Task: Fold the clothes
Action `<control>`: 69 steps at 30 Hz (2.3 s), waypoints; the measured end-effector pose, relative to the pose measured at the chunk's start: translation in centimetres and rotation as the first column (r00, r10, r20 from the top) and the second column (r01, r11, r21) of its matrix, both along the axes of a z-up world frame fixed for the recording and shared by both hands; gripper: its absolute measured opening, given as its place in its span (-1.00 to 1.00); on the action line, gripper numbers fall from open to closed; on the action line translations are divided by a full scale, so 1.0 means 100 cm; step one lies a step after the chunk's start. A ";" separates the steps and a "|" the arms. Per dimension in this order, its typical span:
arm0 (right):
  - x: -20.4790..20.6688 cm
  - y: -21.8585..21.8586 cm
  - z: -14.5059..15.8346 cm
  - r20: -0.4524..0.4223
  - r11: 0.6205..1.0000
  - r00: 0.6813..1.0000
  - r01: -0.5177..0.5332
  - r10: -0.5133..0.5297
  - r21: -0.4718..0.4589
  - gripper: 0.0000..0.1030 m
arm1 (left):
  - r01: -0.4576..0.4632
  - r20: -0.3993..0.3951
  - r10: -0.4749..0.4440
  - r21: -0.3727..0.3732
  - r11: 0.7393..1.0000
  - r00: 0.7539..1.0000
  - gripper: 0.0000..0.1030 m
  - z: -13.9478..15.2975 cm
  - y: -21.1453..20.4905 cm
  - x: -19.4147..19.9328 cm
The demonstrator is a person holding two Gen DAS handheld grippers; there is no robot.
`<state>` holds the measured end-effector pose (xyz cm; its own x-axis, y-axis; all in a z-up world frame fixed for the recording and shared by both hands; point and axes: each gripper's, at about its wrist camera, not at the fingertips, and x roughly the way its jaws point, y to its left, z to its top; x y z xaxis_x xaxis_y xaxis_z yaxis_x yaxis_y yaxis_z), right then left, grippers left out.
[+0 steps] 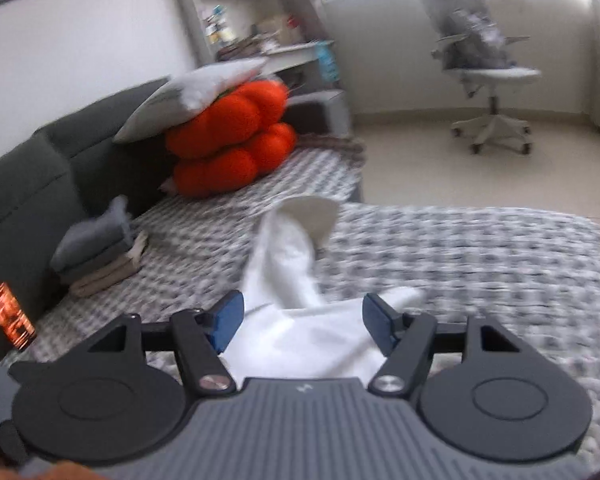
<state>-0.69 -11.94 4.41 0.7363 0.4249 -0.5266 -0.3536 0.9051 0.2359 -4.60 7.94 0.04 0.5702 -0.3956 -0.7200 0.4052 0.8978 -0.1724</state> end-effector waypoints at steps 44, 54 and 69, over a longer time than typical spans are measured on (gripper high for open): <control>-0.018 -0.048 0.023 0.183 0.921 0.903 0.371 -0.388 0.118 -0.88 | -0.478 0.272 0.520 -0.210 0.853 0.810 -0.76 0.067 0.057 0.009; 0.004 -0.051 0.038 0.171 0.898 0.891 0.384 -0.421 0.214 -0.88 | -0.503 0.323 0.559 -0.247 0.828 0.763 -0.76 0.110 0.067 0.044; 0.015 -0.040 0.014 0.089 0.931 0.929 0.351 -0.360 0.100 -0.88 | -0.516 0.232 0.545 -0.178 0.838 0.806 -0.76 0.064 0.090 0.061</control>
